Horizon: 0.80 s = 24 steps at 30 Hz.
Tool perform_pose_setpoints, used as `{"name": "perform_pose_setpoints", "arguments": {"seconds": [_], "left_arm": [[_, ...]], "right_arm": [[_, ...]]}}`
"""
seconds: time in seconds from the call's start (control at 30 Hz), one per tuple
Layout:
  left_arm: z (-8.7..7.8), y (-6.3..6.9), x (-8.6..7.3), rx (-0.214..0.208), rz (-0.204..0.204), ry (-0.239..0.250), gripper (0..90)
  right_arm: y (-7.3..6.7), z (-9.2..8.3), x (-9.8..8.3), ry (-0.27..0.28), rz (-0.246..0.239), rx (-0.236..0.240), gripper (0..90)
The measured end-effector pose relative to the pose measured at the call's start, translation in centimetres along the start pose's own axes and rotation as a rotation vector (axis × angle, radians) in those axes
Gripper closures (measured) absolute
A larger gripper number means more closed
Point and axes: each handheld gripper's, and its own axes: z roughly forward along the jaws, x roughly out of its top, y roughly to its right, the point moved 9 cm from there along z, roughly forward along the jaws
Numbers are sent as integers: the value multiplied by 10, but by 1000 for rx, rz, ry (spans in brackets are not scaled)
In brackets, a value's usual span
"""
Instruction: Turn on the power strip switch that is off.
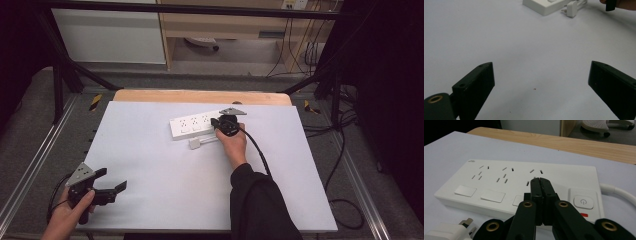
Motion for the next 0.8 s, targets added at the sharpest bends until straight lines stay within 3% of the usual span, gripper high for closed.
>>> {"name": "perform_pose_setpoints", "arguments": {"seconds": [0.8], "left_arm": [[0,0,0,-1,0,-2,69]], "right_arm": [[-1,4,-5,0,8,-3,900]]}}
